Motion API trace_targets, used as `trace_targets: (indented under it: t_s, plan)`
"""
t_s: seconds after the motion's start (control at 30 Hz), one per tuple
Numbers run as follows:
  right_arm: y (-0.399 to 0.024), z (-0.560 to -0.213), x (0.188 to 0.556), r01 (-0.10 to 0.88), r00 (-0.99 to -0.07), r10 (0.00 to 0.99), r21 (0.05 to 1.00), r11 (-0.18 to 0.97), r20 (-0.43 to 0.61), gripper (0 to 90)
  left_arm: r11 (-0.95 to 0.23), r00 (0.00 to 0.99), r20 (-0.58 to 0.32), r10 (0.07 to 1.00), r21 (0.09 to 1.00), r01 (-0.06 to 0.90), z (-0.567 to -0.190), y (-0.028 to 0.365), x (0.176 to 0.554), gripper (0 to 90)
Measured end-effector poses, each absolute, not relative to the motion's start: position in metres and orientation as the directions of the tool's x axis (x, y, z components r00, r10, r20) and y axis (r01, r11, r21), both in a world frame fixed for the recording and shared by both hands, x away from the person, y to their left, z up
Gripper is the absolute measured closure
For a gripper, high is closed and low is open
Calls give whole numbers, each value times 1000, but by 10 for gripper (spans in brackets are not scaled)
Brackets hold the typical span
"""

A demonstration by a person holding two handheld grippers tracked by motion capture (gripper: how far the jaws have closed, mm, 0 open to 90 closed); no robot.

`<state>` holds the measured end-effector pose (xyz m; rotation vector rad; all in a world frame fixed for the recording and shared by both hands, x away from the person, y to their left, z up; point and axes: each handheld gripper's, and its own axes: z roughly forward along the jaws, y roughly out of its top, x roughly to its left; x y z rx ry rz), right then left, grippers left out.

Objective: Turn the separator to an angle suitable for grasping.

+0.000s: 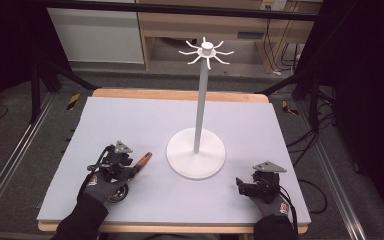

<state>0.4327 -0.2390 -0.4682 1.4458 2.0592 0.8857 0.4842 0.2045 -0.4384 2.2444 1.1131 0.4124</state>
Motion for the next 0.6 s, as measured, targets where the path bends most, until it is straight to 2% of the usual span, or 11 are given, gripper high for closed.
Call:
trace_targets:
  t_s: [0.27,0.6]
  plan:
    - [-240,-468,433,636,-334,942,733,239,-17,115,-519,617,40,786,585,623,-443,194,500,523]
    - [-240,-468,434,637,-336,942,733,240,-17,115,-515,610,20,792,560,650,-450,194,508,547]
